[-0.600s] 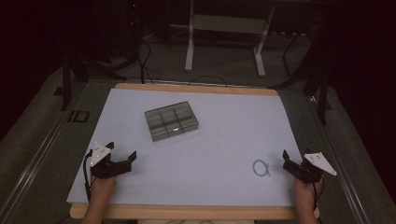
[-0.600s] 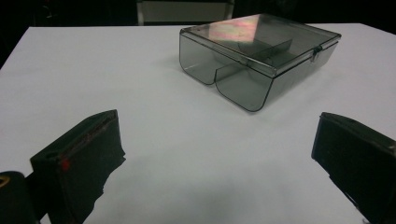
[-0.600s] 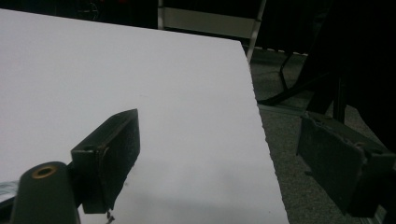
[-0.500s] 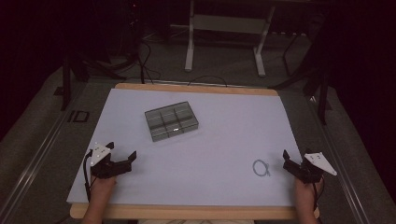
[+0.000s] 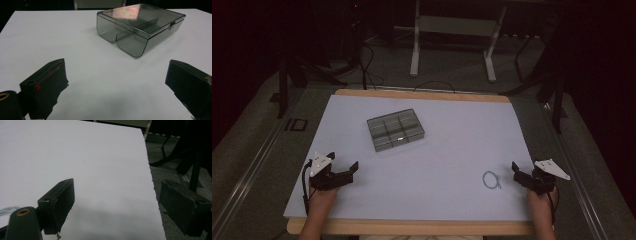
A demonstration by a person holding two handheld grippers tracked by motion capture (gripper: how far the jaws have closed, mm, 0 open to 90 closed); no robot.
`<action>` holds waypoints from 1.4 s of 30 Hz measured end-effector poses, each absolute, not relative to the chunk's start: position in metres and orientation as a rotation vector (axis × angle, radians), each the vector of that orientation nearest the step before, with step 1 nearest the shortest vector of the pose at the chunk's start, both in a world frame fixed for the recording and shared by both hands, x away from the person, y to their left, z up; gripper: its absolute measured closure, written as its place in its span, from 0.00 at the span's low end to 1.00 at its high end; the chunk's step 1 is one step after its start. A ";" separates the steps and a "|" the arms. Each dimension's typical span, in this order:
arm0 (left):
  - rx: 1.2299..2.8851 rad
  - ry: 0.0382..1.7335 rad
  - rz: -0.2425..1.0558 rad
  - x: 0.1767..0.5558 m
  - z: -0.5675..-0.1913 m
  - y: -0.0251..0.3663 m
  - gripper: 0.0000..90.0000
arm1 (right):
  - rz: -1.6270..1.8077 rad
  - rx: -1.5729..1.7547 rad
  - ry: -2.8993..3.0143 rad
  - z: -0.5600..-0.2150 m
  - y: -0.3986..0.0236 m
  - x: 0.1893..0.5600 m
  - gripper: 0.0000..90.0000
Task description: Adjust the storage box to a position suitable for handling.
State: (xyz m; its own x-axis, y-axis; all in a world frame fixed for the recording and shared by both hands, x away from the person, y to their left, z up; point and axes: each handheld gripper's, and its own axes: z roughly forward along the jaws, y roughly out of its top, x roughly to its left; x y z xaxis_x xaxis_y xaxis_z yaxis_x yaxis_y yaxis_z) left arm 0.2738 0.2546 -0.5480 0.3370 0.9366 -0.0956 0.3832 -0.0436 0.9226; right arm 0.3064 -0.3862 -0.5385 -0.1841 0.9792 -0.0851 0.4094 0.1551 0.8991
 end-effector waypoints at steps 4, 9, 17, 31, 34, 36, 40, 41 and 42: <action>1.614 1.216 0.701 0.274 -0.548 0.255 0.06 | 1.007 1.348 1.704 -0.538 -0.388 0.306 0.15; 1.626 1.213 0.692 0.275 -0.548 0.255 0.07 | 1.016 1.344 1.721 -0.538 -0.388 0.307 0.15; 1.651 1.190 0.697 0.274 -0.548 0.253 0.16 | 0.987 1.310 1.751 -0.538 -0.384 0.307 0.15; 1.697 1.225 0.668 0.278 -0.544 0.253 0.17 | 0.999 1.282 1.957 -0.536 -0.363 0.324 0.28; 1.687 1.235 0.649 0.280 -0.541 0.254 0.17 | 1.005 1.261 1.974 -0.533 -0.356 0.328 0.29; 1.699 1.235 0.644 0.281 -0.538 0.253 0.17 | 1.015 1.254 1.984 -0.531 -0.351 0.332 0.31; 1.696 1.243 0.616 0.283 -0.532 0.253 0.17 | 1.026 1.228 1.994 -0.525 -0.343 0.340 0.32; 1.686 1.246 0.605 0.283 -0.531 0.253 0.17 | 1.030 1.221 1.996 -0.522 -0.341 0.342 0.32; 1.692 1.245 0.589 0.284 -0.530 0.253 0.19 | 1.032 1.217 2.000 -0.520 -0.339 0.345 0.32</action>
